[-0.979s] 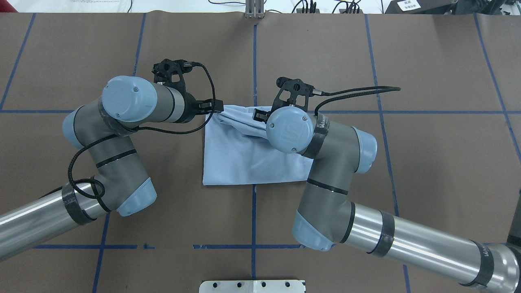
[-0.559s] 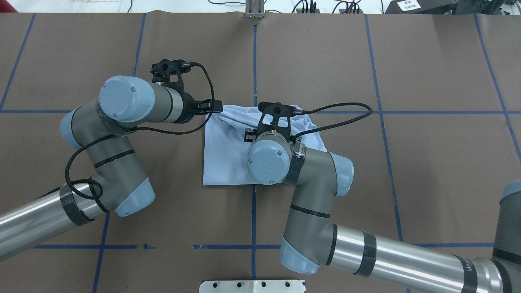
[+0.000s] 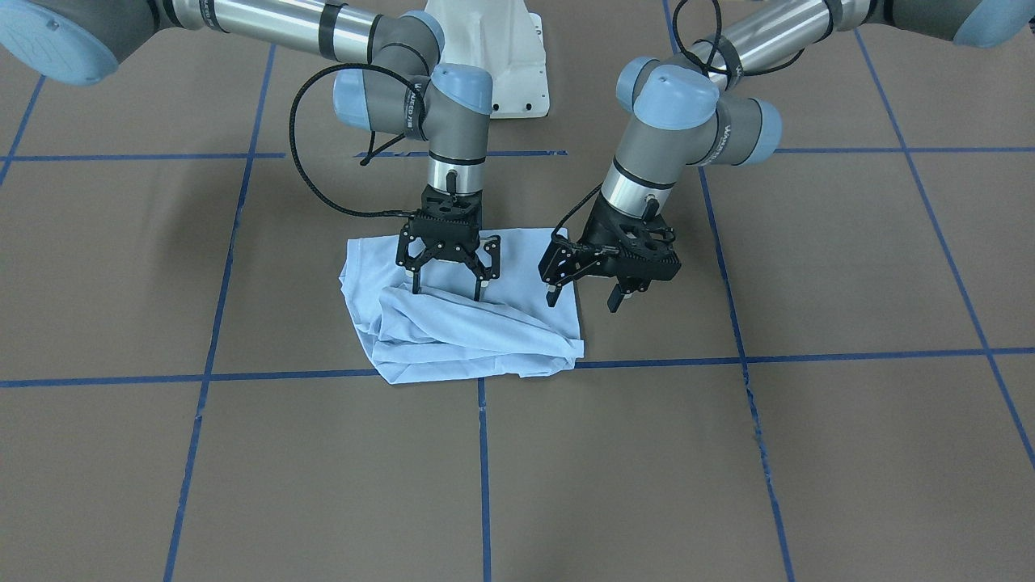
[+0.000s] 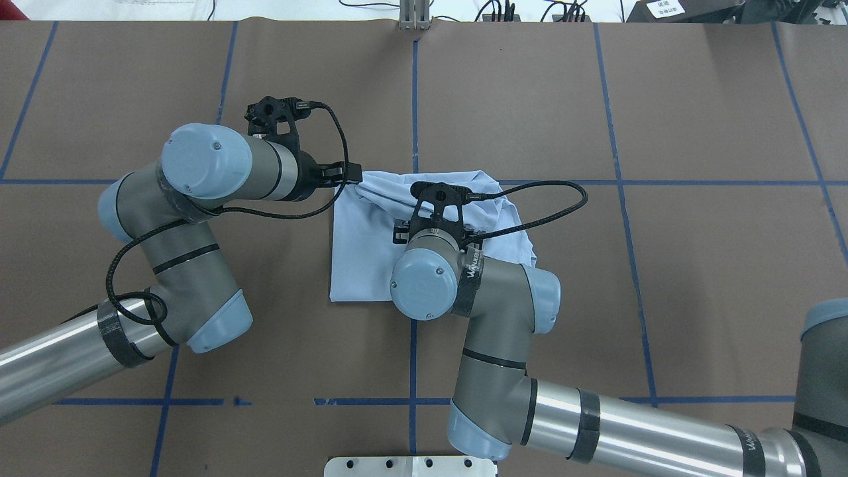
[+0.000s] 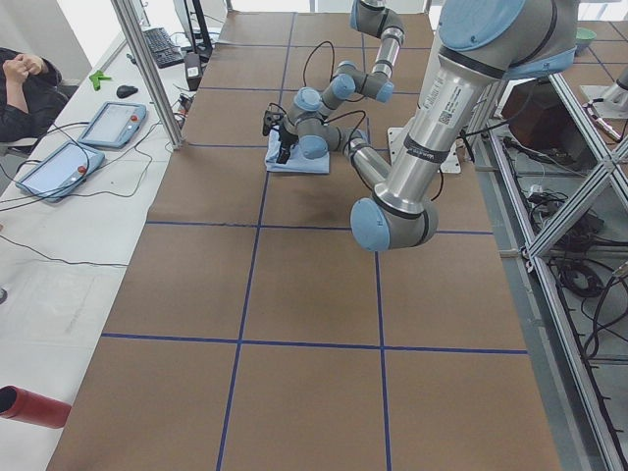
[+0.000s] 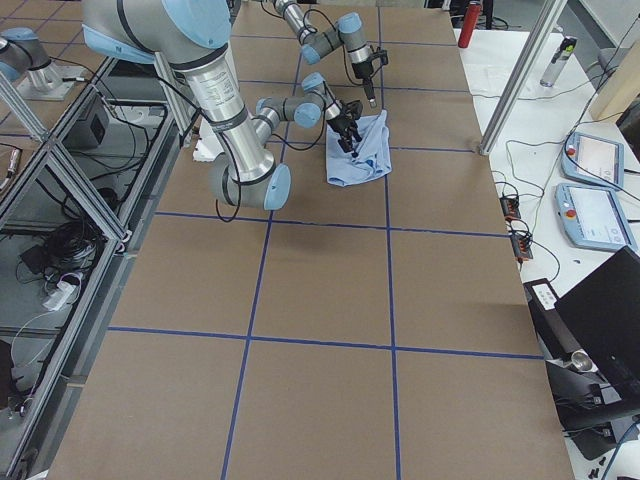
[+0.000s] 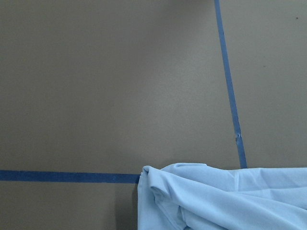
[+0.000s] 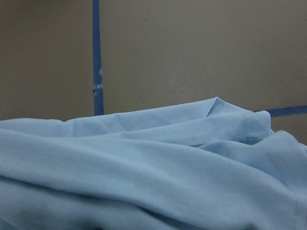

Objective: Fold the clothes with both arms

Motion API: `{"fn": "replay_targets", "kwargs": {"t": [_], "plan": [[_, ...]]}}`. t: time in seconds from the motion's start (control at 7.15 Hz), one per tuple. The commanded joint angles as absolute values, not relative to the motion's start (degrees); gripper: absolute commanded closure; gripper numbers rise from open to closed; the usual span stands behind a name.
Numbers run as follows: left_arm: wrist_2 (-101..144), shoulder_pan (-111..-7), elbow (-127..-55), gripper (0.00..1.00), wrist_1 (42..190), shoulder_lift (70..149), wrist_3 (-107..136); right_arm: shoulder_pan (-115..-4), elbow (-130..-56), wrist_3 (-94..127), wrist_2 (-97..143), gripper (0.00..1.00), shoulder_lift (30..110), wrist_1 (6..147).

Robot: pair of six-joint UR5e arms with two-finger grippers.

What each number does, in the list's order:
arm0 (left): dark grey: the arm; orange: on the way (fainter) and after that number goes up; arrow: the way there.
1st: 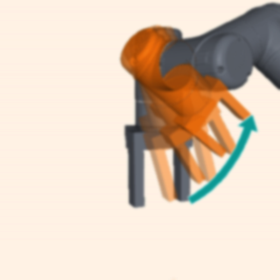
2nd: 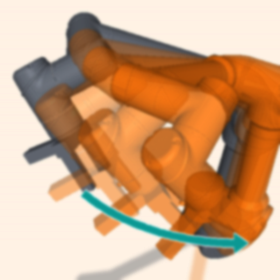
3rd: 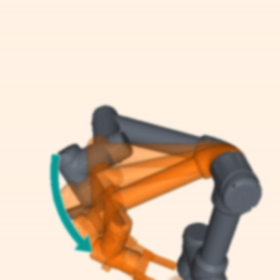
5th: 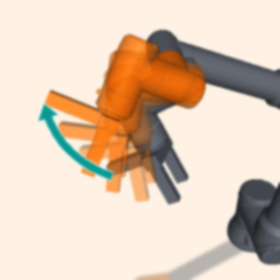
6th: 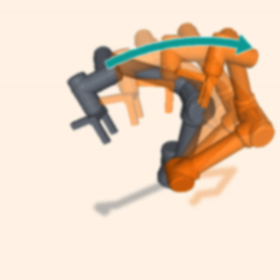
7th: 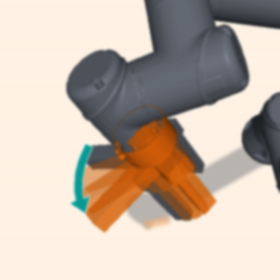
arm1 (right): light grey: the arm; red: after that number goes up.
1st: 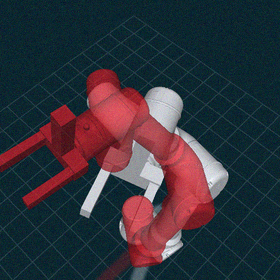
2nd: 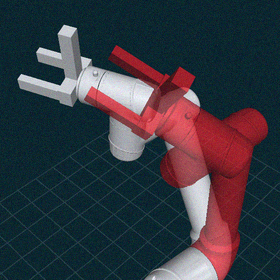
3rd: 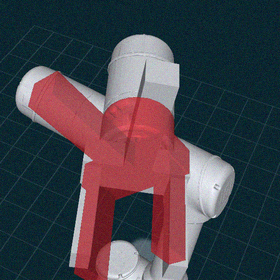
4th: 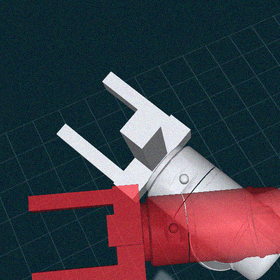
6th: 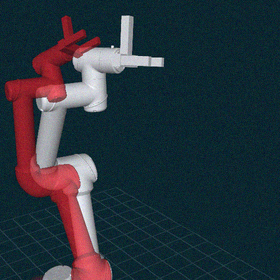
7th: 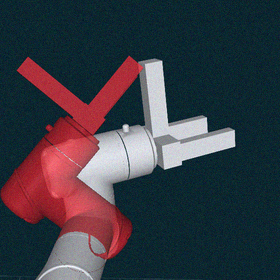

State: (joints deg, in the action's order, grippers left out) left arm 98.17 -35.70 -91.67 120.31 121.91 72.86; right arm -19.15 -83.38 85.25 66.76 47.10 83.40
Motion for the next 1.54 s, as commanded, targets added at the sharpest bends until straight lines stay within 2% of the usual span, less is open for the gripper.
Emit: {"fn": "replay_targets", "kwargs": {"t": [0.0,0.42,0.98,1.26,1.4], "plan": [[98.17,-35.68,-91.67,0.00,120.32,121.90,72.86,-18.72,-82.71,87.52,64.79,0.00,46.32,83.15],[98.17,-35.77,-91.67,0.00,120.32,121.99,72.86,-20.11,-80.87,86.59,63.90,0.00,46.23,83.06],[98.17,-35.86,-91.76,0.00,120.32,121.91,73.21,-28.54,-75.25,67.17,65.12,0.00,44.75,82.18],[98.17,-35.95,-91.76,0.00,120.32,121.73,73.30,-33.89,-64.64,61.12,72.90,0.00,39.83,67.22],[98.17,-35.95,-91.84,0.00,120.32,121.29,73.39,-36.45,-65.12,59.26,79.13,0.00,38.60,66.80]]}}
